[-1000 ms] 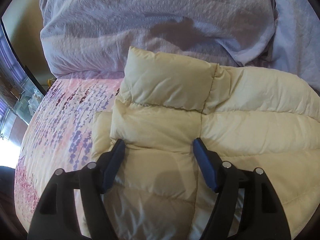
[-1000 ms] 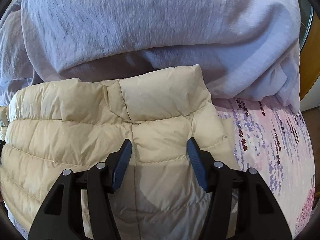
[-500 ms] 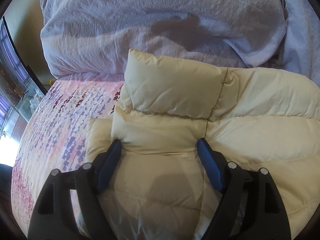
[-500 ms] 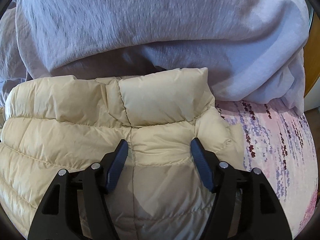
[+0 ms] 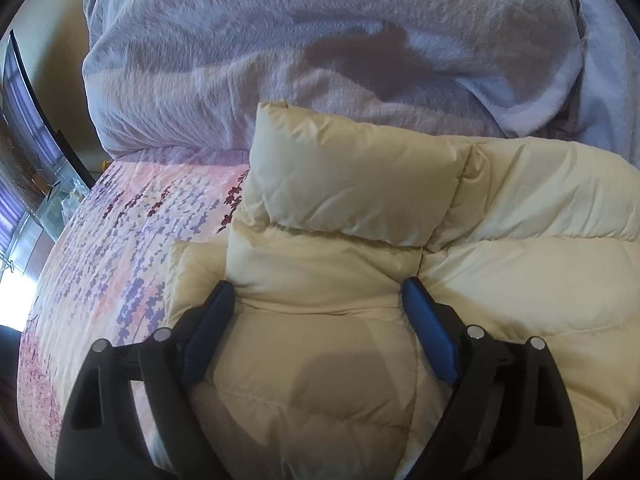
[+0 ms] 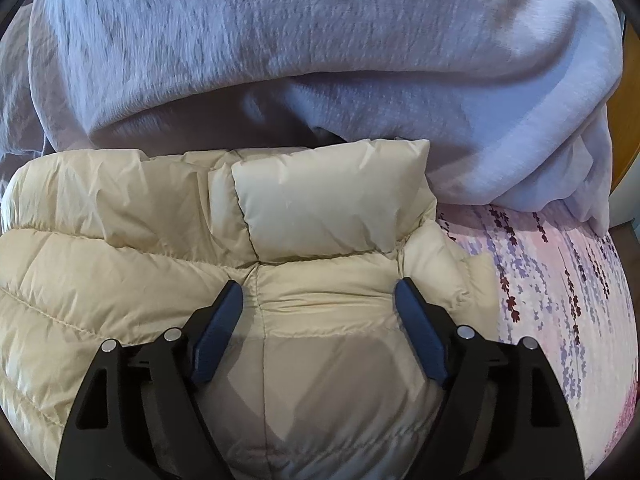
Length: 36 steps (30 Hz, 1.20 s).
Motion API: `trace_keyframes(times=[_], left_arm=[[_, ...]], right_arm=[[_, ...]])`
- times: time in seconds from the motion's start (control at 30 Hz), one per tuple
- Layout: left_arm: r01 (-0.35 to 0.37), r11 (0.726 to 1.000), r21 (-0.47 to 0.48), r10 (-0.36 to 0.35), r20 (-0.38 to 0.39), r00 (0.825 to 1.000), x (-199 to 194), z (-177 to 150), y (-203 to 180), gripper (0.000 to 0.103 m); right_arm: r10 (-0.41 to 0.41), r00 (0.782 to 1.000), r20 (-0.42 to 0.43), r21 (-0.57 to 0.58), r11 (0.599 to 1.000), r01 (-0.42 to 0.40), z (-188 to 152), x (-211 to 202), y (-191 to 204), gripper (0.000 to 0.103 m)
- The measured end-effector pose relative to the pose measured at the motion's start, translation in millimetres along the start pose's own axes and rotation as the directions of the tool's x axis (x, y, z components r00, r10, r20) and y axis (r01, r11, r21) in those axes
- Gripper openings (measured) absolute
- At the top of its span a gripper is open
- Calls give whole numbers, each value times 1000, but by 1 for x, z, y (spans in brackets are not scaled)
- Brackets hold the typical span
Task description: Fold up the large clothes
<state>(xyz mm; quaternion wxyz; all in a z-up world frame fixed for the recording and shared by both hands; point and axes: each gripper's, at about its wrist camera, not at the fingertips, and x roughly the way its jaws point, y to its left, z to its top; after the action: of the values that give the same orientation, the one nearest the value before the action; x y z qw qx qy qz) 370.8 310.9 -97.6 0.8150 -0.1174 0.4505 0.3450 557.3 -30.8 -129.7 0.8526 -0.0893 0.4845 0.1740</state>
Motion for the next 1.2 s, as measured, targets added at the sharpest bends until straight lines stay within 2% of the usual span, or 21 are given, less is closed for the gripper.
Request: trace_keyframes(times=[0.17,0.33,0.57,0.73,0.87,1.0,1.2], left_arm=[[-2,1000,-8,2,7,1000,0,-1,-1,88],[12,999,-40,-12,-6,1000,7,1,2,94],[0,999,-35,0,-11,1000,12,2,3,95],[-6,1000,-23,5,-36,999,9,6,2,95],[36,999,-34,-38,-72,997,-7,7,12,93],[87,996,-24,-88,-35,995,-41,5,29,93],[103,995,2,-103,-28,994,-70,-7,51,93]], right_arm=[[-11,1000,10,-9,1000,11,-4,10,7,82],[-14,1000,5,-15,1000,14,-5,19,16,83],[-21,1000,-15,-22,1000,21,-5,33,21,84],[-32,996,-86,-44,999,28,9,41,26,84],[-14,990,-137,-34,999,9,17,32,21,84],[20,992,-125,20,1000,-18,15,8,4,85],[54,982,-183,125,992,-31,2,-11,-28,88]])
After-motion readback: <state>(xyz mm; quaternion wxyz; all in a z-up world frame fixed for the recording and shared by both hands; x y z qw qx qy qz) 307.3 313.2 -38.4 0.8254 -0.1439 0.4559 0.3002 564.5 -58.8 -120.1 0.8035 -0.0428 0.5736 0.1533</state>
